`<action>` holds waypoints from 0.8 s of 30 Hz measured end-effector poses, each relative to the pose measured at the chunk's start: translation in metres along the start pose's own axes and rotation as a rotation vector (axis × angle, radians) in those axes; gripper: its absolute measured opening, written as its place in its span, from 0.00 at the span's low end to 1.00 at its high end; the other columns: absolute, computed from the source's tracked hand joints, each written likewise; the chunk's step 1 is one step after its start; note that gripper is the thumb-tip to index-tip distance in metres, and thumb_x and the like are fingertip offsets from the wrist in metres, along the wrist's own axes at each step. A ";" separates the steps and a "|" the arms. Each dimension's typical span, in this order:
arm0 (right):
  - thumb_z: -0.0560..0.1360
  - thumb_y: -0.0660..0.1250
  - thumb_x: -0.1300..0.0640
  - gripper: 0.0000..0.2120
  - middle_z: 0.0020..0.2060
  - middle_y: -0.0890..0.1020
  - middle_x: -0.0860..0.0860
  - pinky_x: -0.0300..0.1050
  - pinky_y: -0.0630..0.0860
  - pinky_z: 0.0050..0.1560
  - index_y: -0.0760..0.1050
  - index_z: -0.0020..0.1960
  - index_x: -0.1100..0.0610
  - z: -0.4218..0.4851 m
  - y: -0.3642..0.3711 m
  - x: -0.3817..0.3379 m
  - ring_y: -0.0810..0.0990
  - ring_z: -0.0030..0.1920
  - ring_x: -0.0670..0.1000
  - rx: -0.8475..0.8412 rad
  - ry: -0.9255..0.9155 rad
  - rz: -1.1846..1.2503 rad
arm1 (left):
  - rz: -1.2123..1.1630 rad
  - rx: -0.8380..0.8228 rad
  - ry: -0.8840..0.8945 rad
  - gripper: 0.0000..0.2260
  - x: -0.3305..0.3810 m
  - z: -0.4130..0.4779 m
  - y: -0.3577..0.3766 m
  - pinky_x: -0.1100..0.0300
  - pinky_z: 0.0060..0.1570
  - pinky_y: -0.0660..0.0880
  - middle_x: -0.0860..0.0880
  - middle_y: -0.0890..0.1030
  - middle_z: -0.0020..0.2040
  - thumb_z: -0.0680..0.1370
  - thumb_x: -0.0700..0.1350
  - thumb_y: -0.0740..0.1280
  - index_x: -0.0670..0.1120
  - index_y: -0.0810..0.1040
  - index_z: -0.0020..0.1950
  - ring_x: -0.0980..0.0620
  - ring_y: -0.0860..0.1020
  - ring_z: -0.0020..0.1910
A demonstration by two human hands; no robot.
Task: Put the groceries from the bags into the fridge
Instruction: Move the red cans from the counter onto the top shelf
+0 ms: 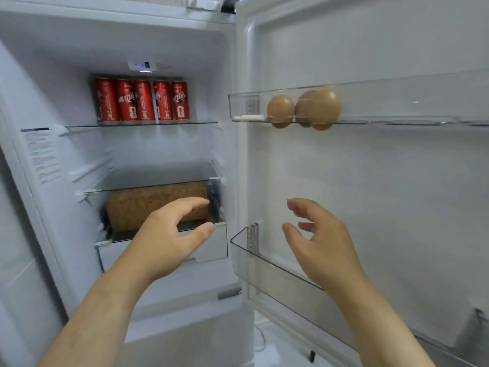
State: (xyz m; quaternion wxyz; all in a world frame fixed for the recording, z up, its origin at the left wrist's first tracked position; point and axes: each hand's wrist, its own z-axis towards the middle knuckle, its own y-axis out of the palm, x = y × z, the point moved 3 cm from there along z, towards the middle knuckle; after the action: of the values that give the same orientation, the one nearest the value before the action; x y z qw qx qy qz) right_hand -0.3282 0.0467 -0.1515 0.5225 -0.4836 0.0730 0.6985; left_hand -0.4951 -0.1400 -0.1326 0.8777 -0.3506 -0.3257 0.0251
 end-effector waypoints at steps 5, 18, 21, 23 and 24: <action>0.77 0.68 0.55 0.18 0.55 0.74 0.32 0.21 0.68 0.50 0.74 0.65 0.44 -0.025 -0.033 0.004 0.76 0.55 0.38 0.090 0.044 -0.079 | -0.115 -0.064 0.114 0.24 0.020 0.000 0.024 0.74 0.53 0.66 0.66 0.72 0.60 0.74 0.51 0.70 0.61 0.69 0.69 0.77 0.68 0.55; 0.73 0.68 0.48 0.17 0.51 0.73 0.26 0.28 0.73 0.55 0.77 0.61 0.46 -0.162 -0.131 0.009 0.75 0.56 0.34 0.508 0.245 -0.544 | -0.513 -0.377 0.470 0.27 0.098 -0.034 0.149 0.62 0.65 0.59 0.79 0.62 0.66 0.67 0.63 0.66 0.75 0.63 0.65 0.76 0.60 0.67; 0.75 0.70 0.49 0.17 0.52 0.70 0.23 0.24 0.71 0.53 0.71 0.60 0.37 -0.205 -0.157 0.004 0.74 0.55 0.30 0.592 0.361 -0.596 | -0.559 -0.443 0.550 0.27 0.123 -0.049 0.170 0.63 0.65 0.58 0.77 0.62 0.68 0.68 0.65 0.62 0.74 0.62 0.66 0.77 0.57 0.68; 0.76 0.70 0.50 0.18 0.53 0.70 0.24 0.23 0.72 0.51 0.71 0.62 0.38 -0.236 -0.170 -0.003 0.74 0.54 0.30 0.629 0.454 -0.616 | -0.600 -0.495 0.587 0.26 0.144 -0.062 0.181 0.60 0.66 0.60 0.76 0.63 0.67 0.68 0.65 0.63 0.75 0.62 0.65 0.75 0.60 0.67; 0.76 0.70 0.50 0.19 0.54 0.71 0.26 0.24 0.73 0.50 0.72 0.64 0.40 -0.251 -0.176 -0.008 0.74 0.53 0.32 0.649 0.497 -0.631 | -0.618 -0.518 0.616 0.25 0.156 -0.070 0.186 0.58 0.65 0.60 0.77 0.63 0.66 0.69 0.64 0.65 0.75 0.63 0.65 0.73 0.62 0.66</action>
State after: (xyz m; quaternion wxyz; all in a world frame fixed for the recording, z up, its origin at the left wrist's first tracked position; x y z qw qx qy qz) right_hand -0.0374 -0.0332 -0.2054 0.7979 -0.4464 0.2585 0.3120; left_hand -0.2964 0.0009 -0.2018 0.7836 -0.4353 -0.1359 -0.4220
